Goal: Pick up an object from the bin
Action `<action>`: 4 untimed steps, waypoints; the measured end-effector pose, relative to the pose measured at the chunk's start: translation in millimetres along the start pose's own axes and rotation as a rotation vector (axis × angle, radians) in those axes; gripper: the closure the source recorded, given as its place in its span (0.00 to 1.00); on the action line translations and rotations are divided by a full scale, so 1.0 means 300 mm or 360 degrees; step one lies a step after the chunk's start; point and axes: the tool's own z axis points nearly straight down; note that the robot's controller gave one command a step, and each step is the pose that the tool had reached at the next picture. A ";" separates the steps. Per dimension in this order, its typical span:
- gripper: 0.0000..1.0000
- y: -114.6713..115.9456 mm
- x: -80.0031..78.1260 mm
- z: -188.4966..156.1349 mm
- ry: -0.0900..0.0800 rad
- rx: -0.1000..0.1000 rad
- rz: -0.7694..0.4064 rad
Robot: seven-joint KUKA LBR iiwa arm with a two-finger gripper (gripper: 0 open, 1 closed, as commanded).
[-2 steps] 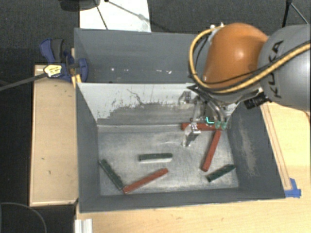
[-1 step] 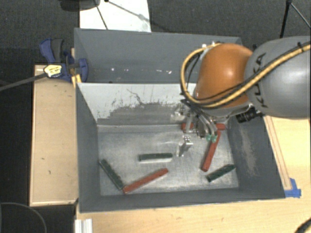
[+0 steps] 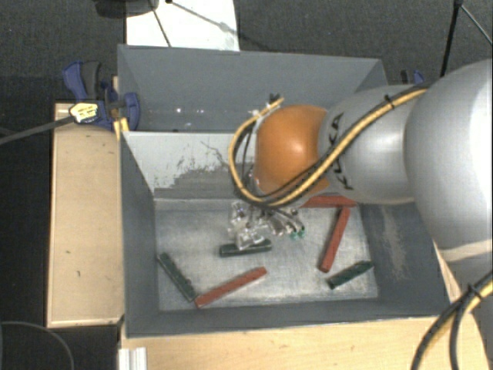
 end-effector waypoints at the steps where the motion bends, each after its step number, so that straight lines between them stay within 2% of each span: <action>1: 0.00 0.012 -0.012 0.003 -0.0033 -0.0009 0.0006; 2: 0.00 0.012 -0.011 0.003 -0.0031 -0.0009 0.0007; 3: 1.00 0.098 0.222 0.003 -0.0027 0.0000 -0.0312; 4: 0.00 0.107 0.211 0.002 -0.0048 -0.0004 -0.0312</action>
Offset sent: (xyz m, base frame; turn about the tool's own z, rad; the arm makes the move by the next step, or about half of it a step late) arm 0.0000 0.0000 0.0000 0.0000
